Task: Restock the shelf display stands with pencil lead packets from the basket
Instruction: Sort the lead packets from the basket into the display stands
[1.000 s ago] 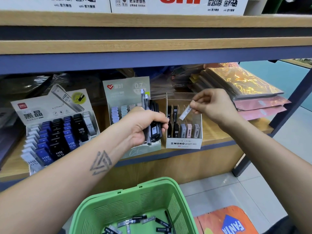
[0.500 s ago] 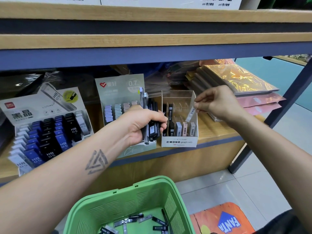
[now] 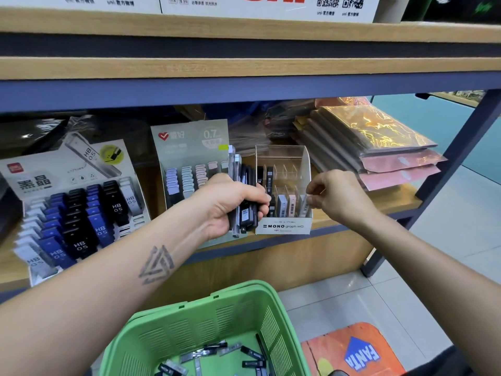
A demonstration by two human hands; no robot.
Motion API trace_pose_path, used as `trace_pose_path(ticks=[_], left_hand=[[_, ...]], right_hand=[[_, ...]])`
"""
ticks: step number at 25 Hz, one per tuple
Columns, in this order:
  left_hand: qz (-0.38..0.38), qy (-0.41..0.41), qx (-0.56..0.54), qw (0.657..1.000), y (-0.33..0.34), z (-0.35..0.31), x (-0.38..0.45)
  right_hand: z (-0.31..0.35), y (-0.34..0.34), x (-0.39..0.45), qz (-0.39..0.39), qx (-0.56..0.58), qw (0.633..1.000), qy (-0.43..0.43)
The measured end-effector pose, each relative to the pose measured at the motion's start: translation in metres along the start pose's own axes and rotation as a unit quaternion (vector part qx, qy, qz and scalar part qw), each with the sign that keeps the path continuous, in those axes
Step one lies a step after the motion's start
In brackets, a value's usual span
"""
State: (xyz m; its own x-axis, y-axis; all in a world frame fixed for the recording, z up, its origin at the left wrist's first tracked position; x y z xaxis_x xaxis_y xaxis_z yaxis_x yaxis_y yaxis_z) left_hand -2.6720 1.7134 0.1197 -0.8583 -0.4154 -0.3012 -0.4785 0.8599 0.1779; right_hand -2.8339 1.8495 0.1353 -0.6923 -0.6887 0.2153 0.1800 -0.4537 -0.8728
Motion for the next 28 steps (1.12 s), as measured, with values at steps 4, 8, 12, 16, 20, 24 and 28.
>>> trace_pose_path(ticks=[4,8,12,16,20,24,28], left_hand=[[-0.003,0.003,0.003,1.0,-0.002,-0.001,0.001],[0.003,0.004,0.005,1.0,-0.002,0.0,0.001],[0.006,0.003,0.006,1.0,0.0,0.001,0.003],[0.02,-0.004,-0.001,1.0,0.003,0.005,0.002],[0.035,-0.018,-0.046,0.998,0.005,0.006,0.003],[0.062,-0.023,-0.09,0.994,0.007,0.004,0.002],[0.04,-0.04,-0.116,0.992,0.0,0.004,0.0]], right_hand=[[0.001,-0.009,0.002,-0.008,-0.015,1.0,0.004],[0.002,0.005,0.002,0.015,-0.032,0.999,0.001],[0.002,0.016,-0.001,0.012,-0.04,0.999,-0.001],[0.002,0.016,-0.003,0.013,-0.071,0.997,-0.002],[0.028,0.0,-0.002,-0.027,-0.033,0.998,-0.038],[0.066,0.028,-0.007,0.157,0.422,0.893,-0.008],[0.084,0.044,-0.015,0.267,0.457,0.848,-0.04]])
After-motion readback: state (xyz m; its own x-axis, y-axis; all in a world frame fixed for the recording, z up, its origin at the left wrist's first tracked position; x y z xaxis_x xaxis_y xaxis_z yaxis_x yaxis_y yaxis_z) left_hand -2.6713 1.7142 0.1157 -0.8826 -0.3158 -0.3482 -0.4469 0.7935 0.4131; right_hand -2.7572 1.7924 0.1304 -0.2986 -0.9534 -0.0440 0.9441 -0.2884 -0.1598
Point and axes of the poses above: each hand's wrist, its own x-axis towards the middle knuckle, its own y-axis out of the palm, z = x × y, the point moved 9 cm from there along x, towards the middle knuckle, and after that the axes turned 3 degrees about z, right-handed, at the moved point
